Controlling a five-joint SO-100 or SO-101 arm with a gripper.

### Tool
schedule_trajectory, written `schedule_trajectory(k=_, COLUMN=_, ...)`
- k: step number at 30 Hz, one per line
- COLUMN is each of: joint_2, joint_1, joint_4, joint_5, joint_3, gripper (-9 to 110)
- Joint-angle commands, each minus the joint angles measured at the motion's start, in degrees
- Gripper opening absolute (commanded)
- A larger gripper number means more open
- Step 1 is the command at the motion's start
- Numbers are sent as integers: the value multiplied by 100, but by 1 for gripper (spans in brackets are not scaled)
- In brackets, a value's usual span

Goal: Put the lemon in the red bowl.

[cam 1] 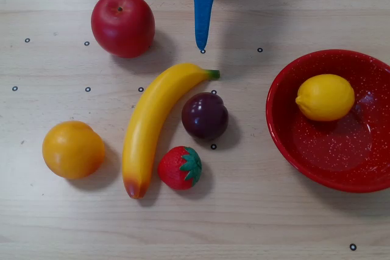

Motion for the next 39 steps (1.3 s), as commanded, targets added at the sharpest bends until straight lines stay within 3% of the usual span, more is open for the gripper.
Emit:
schedule_trajectory(k=1, joint_2=88, joint_1=158, joint_4=35, joint_5=-185, joint_3=88, gripper=0)
schedule_trajectory(k=39, joint_2=79, joint_1=79, joint_4=369, joint_5=-475, joint_3=88, gripper=0)
